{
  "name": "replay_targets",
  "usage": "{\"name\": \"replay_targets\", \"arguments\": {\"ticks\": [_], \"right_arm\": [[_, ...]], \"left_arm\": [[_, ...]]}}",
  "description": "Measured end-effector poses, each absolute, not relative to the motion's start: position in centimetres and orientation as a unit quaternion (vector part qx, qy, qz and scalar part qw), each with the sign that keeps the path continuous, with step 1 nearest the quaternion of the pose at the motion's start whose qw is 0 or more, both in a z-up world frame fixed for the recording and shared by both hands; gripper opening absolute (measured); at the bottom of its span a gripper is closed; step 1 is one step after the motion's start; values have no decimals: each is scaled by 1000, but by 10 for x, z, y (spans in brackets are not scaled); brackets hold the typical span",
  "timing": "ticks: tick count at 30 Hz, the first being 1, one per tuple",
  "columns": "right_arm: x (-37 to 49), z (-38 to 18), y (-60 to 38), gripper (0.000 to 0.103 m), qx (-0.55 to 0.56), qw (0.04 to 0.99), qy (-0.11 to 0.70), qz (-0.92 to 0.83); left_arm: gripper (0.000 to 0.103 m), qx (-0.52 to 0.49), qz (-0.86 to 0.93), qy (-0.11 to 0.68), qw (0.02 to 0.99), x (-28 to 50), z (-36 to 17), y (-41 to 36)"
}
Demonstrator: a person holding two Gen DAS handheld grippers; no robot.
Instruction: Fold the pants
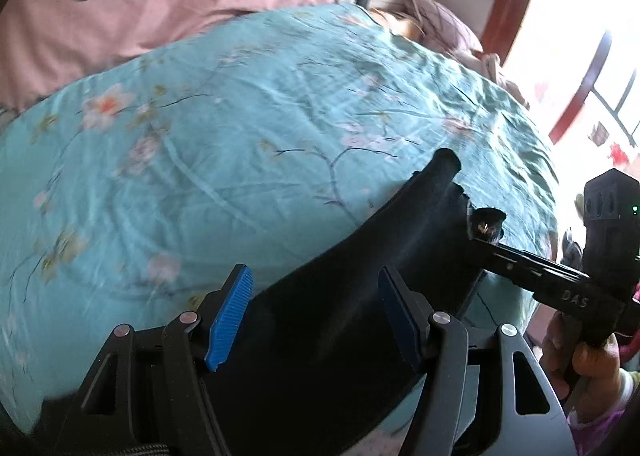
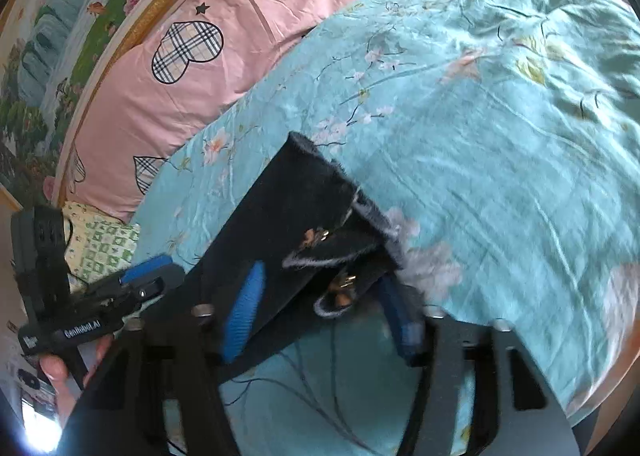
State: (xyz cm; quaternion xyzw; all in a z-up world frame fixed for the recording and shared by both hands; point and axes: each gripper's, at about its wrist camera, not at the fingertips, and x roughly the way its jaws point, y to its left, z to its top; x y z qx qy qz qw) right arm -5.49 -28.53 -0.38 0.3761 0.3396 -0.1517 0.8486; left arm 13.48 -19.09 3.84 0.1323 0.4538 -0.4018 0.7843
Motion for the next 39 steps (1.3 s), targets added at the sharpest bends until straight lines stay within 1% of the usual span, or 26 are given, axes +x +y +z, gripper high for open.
{"name": "replay_targets", "arguments": {"ticks": [2, 5, 9, 14, 20, 22, 26, 28, 31, 39], "right_arm": [[-55, -7, -291, 20, 377, 848, 341, -150], [-61, -10, -295, 15, 379, 851, 335, -138], [-66, -7, -294, 14, 368, 860, 329, -129], [-70, -7, -296, 14, 366, 864, 325, -117], [-68, -8, -298, 14, 362, 865, 328, -111], [-68, -7, -297, 14, 356, 868, 329, -111], [-66, -5, -296, 14, 347, 871, 331, -112], [-65, -5, -295, 14, 344, 871, 331, -113], [-64, -4, -295, 14, 341, 873, 330, -112], [-61, 10, -290, 14, 320, 886, 318, -104]], "left_arm": [[66, 144, -416, 459, 771, 138, 35, -205], [66, 159, -442, 462, 752, 141, 32, -226], [66, 170, -480, 467, 723, 141, 30, -248], [60, 186, -510, 476, 692, 137, 20, -274], [59, 198, -523, 474, 680, 135, 11, -290], [48, 197, -530, 473, 675, 135, 11, -292], [33, 200, -538, 467, 673, 132, 11, -293], [18, 197, -541, 466, 672, 133, 12, -292], [13, 198, -545, 457, 674, 131, 15, -288], [10, 186, -547, 439, 688, 127, 30, -276]]}}
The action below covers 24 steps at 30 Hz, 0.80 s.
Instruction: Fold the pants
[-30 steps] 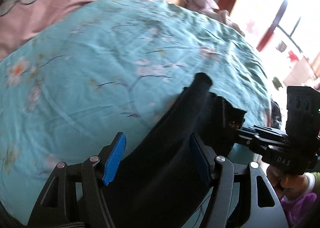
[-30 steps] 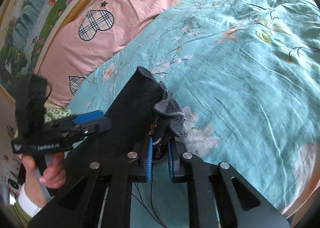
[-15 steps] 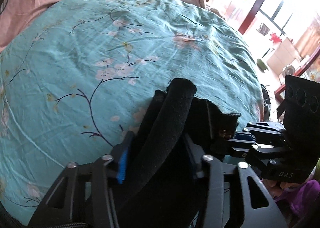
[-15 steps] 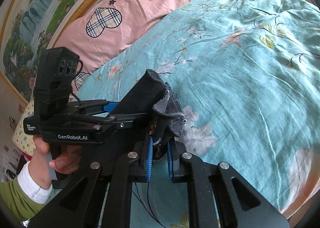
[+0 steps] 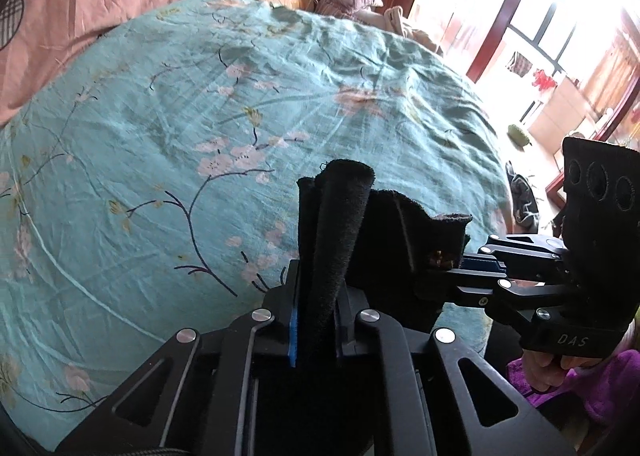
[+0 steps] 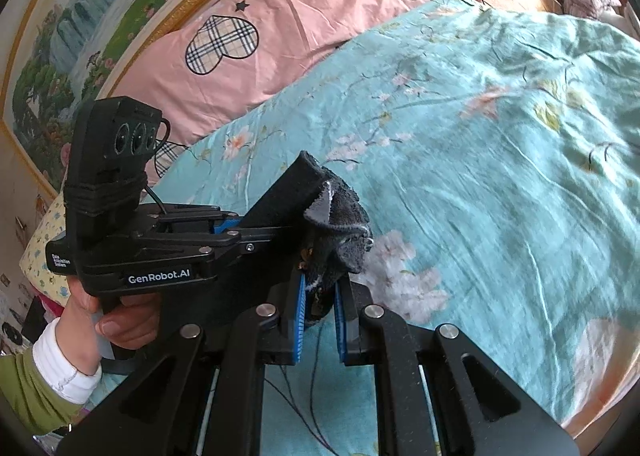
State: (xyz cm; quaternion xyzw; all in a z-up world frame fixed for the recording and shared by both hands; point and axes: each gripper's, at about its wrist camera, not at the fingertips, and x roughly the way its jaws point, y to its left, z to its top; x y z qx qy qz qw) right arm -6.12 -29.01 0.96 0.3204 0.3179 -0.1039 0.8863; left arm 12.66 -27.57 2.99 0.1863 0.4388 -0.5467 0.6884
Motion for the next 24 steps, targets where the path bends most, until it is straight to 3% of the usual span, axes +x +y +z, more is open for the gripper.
{"name": "replay_targets", "arguments": {"ticks": [24], "right_arm": [[-55, 67, -241, 14, 274, 926, 259, -13]], "left_arm": [[10, 127, -527, 377, 751, 101, 92, -188]]}}
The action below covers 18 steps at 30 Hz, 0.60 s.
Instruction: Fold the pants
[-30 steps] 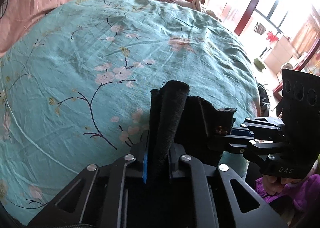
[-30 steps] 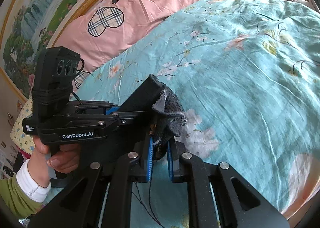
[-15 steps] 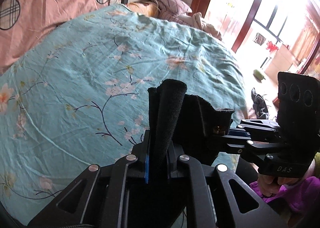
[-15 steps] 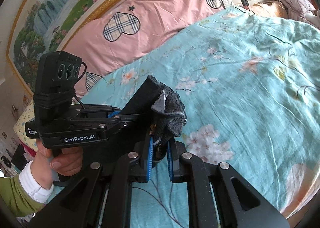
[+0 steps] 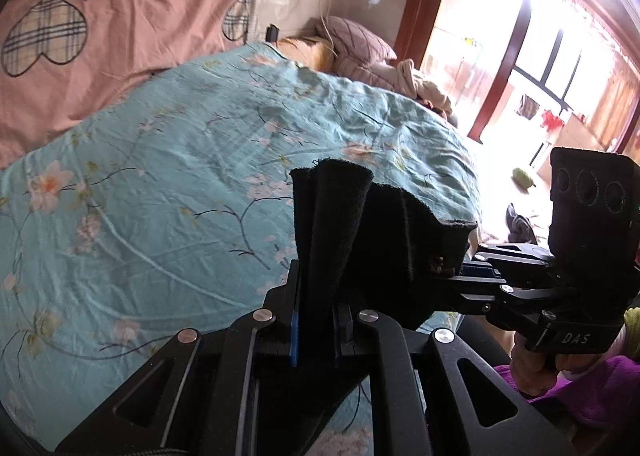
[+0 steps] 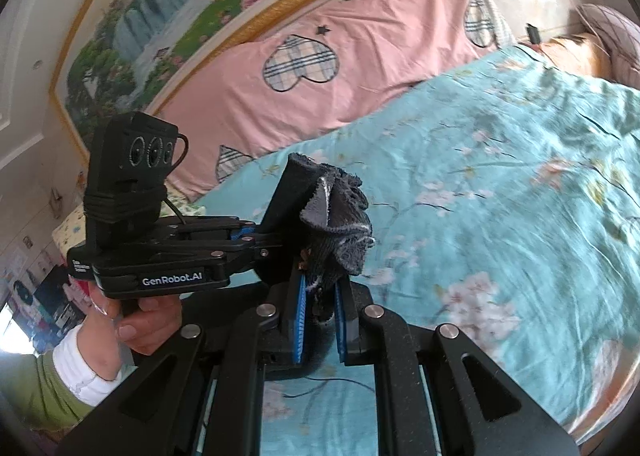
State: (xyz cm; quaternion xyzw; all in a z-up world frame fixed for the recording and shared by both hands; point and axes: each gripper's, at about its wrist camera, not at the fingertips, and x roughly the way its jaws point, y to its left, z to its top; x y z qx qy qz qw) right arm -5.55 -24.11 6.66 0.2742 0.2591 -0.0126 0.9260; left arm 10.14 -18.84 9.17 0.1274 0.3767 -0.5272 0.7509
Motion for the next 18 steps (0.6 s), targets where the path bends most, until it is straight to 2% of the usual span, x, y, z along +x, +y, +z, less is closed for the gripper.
{"name": "replay_targets", "arguments": {"ticks": [8, 18], "right_arm": [[-38, 79, -207, 13, 259, 930, 257, 48], [-13, 71, -158, 13, 236, 922, 286, 110]], "left_arm": [[10, 90, -502, 369, 777, 94, 98, -131], [10, 50, -470, 383, 794, 94, 81, -72]]}}
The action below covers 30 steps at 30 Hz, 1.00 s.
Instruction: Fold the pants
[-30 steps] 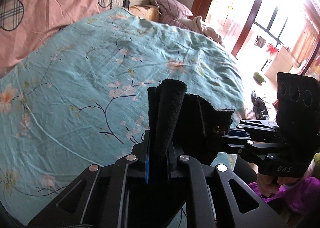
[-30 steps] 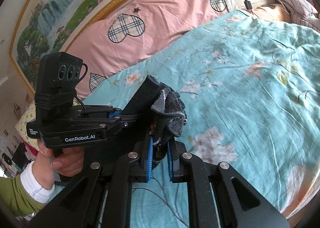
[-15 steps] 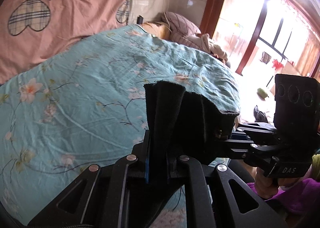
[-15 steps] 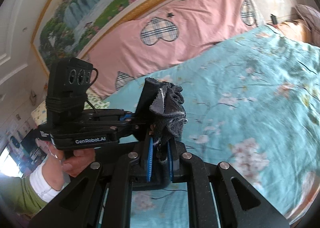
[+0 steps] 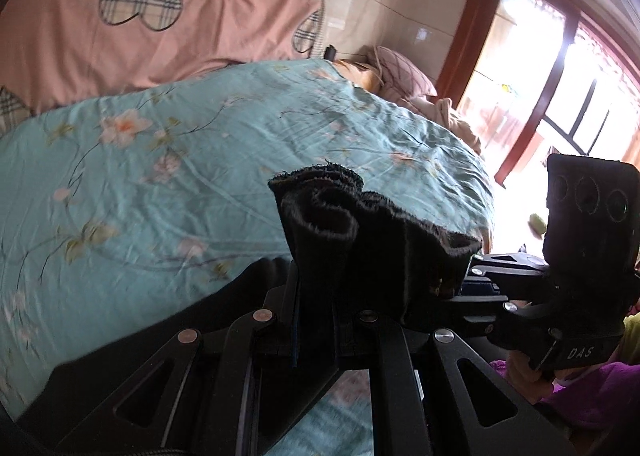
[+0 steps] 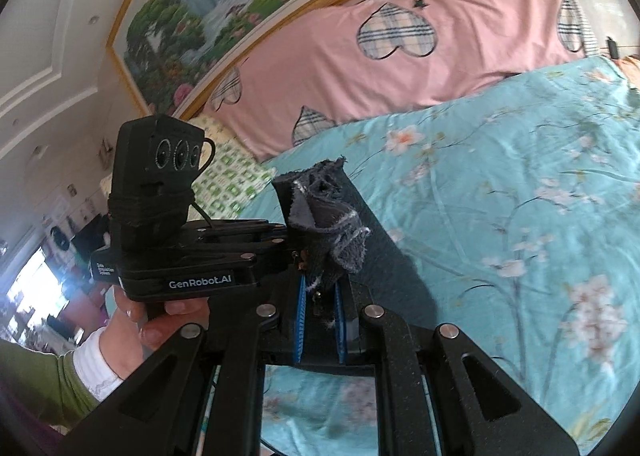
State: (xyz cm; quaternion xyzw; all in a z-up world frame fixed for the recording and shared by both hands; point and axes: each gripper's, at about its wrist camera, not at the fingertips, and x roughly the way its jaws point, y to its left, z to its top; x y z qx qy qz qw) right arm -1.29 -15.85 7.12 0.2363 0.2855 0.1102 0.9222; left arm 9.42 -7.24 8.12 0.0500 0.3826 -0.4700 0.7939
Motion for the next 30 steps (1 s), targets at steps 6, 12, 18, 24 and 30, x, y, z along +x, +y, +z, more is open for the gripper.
{"name": "replay_targets", "arguments": {"ticks": [6, 12, 18, 24, 30], "right_arm": [[3, 60, -139, 13, 228, 914, 306, 134], [17, 47, -124, 13, 217, 906, 330, 154], [29, 29, -112, 13, 211, 894, 358, 167], [38, 11, -104, 13, 210, 881, 387, 171], [44, -4, -97, 15, 211, 867, 417, 174]], "left_arm": [[10, 32, -454, 395, 798, 99, 66, -51], [10, 22, -438, 410, 800, 103, 46, -33], [10, 23, -415, 429, 802, 108, 26, -23], [9, 18, -388, 441, 809, 111, 10, -7], [10, 12, -354, 445, 823, 104, 4, 9]]}}
